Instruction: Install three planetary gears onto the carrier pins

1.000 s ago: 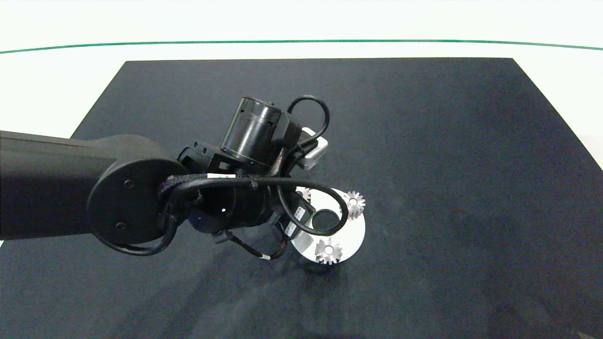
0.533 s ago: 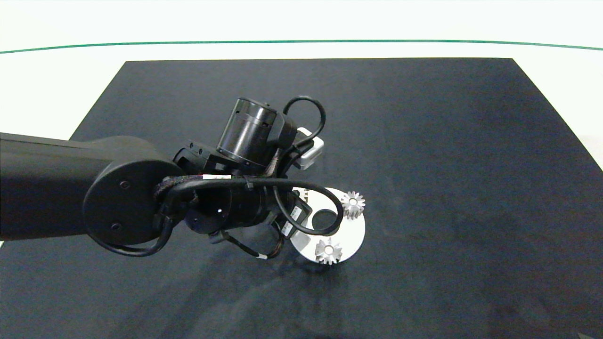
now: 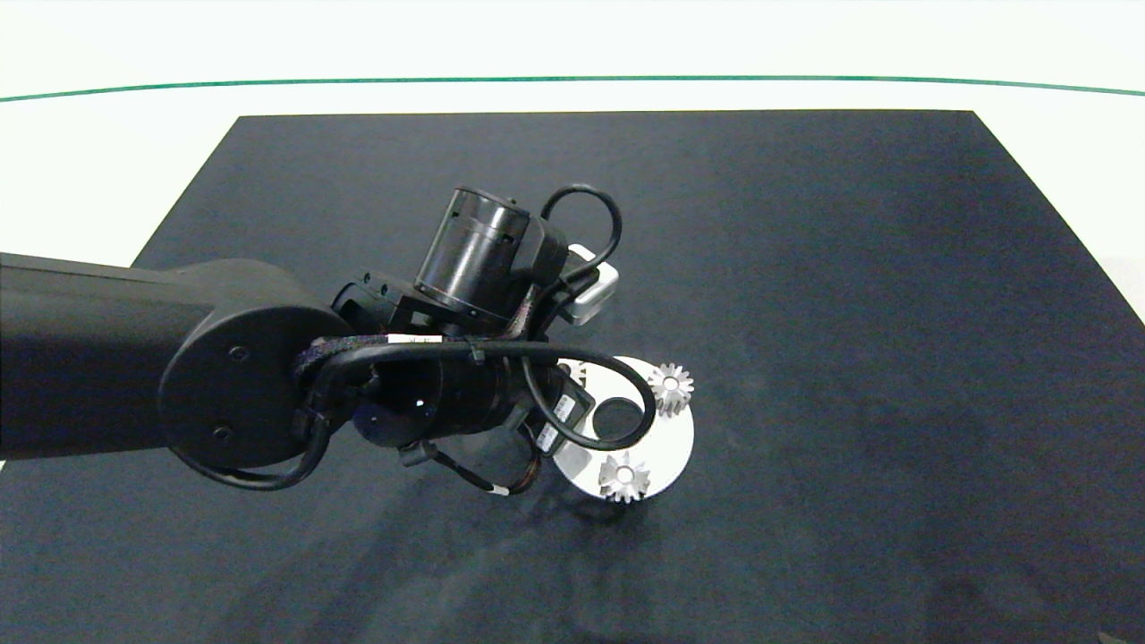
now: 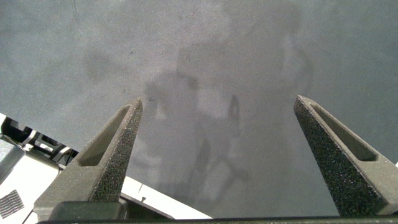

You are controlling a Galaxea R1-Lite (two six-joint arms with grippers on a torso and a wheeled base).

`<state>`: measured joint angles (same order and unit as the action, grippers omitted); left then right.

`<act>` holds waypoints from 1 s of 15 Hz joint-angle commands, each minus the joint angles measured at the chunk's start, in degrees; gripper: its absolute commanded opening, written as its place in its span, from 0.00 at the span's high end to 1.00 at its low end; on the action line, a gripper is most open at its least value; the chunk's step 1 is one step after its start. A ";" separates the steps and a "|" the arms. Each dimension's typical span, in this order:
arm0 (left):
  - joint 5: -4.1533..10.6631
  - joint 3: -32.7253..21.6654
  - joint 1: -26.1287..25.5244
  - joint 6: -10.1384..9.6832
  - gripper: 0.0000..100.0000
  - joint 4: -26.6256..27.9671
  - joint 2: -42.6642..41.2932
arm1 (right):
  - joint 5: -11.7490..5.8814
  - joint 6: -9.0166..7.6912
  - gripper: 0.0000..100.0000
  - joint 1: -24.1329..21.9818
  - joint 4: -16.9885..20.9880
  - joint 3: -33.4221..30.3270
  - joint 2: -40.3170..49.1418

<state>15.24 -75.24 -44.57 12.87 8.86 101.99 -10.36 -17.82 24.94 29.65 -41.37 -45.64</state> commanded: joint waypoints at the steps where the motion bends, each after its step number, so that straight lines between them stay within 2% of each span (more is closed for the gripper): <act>1: 0.05 -0.17 -0.17 -0.04 1.00 -0.07 0.58 | -0.10 -0.11 0.00 0.02 0.15 -0.11 -0.06; 10: 0.05 -0.43 -0.08 -0.13 1.00 -0.16 0.67 | -0.10 -0.19 0.00 0.02 0.15 -0.11 -0.06; 11: 0.14 -0.35 -0.08 -0.22 0.00 -0.16 0.67 | -0.10 -0.19 0.00 0.02 0.15 -0.11 -0.06; 15: 0.05 -0.35 -0.08 -0.13 0.00 -0.16 0.76 | -0.10 -0.19 0.00 0.02 0.15 -0.02 -0.06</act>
<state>15.24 -75.61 -44.64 12.67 8.59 102.67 -10.39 -17.88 24.94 29.62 -41.42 -45.62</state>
